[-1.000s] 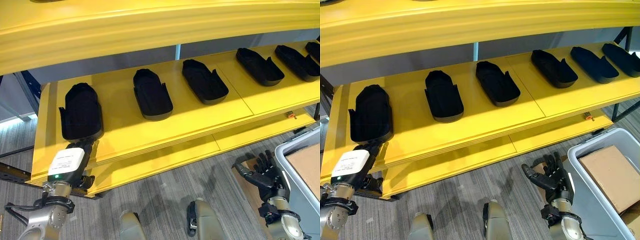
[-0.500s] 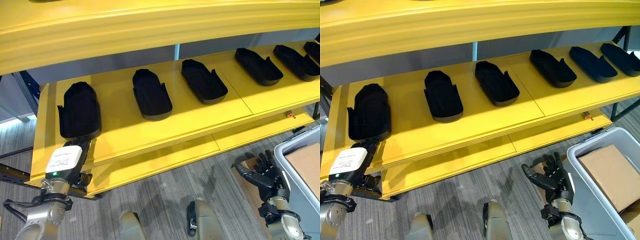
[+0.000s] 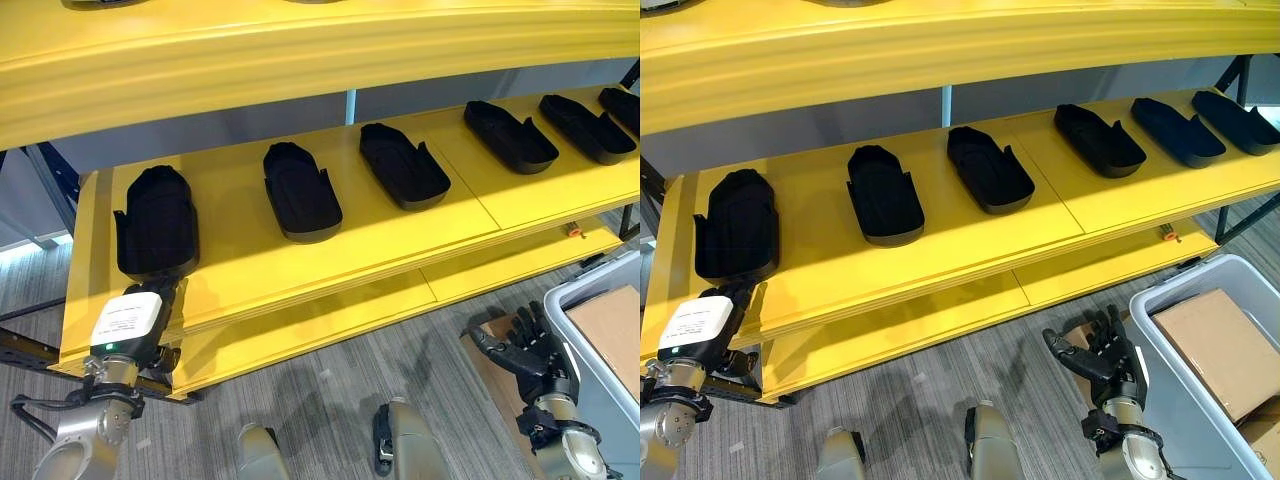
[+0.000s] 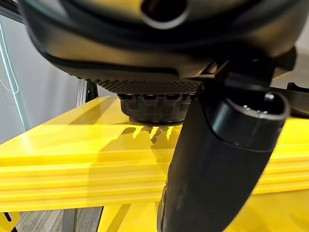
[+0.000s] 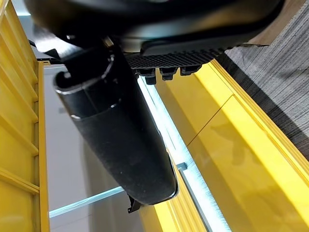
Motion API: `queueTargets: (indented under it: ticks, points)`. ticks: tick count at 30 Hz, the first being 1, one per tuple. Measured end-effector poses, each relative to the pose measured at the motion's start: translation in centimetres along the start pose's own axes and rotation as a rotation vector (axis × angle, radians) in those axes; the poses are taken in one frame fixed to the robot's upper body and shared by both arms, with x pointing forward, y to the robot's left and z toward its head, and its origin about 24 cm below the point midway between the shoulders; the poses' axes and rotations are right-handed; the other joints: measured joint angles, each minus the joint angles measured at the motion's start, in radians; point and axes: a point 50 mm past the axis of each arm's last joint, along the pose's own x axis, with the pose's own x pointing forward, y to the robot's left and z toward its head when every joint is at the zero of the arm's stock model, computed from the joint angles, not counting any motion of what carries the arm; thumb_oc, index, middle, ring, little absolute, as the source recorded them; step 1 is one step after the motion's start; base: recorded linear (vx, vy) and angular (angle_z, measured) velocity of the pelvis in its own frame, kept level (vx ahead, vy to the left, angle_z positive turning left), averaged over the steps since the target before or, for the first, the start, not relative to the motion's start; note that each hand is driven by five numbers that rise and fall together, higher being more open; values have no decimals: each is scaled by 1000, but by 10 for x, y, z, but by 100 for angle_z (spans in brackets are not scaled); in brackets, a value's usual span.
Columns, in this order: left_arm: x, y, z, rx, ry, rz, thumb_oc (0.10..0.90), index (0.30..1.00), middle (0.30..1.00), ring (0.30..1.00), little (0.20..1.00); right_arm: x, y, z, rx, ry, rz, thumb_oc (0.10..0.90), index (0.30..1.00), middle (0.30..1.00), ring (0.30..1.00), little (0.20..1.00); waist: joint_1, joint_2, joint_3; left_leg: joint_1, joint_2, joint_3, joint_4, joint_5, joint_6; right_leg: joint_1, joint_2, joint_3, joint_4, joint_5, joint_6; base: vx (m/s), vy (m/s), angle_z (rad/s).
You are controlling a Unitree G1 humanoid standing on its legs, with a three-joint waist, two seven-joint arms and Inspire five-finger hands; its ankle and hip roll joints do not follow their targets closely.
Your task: Move parts from the plastic box to the shelf.
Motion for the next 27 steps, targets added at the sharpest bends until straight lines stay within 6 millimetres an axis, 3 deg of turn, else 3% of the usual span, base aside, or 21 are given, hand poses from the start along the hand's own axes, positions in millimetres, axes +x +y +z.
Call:
queueTargets:
  ticks: [27]
  points:
    - [7,2,3,-5,-5,13,900,1000,1000,1000,1000,0,0,0,0,1,0,900,1000,1000,1000,1000,-8,-9,1,-4,2,5,6,-7,-1,-9,8,7,0,0,2,0,0,0]
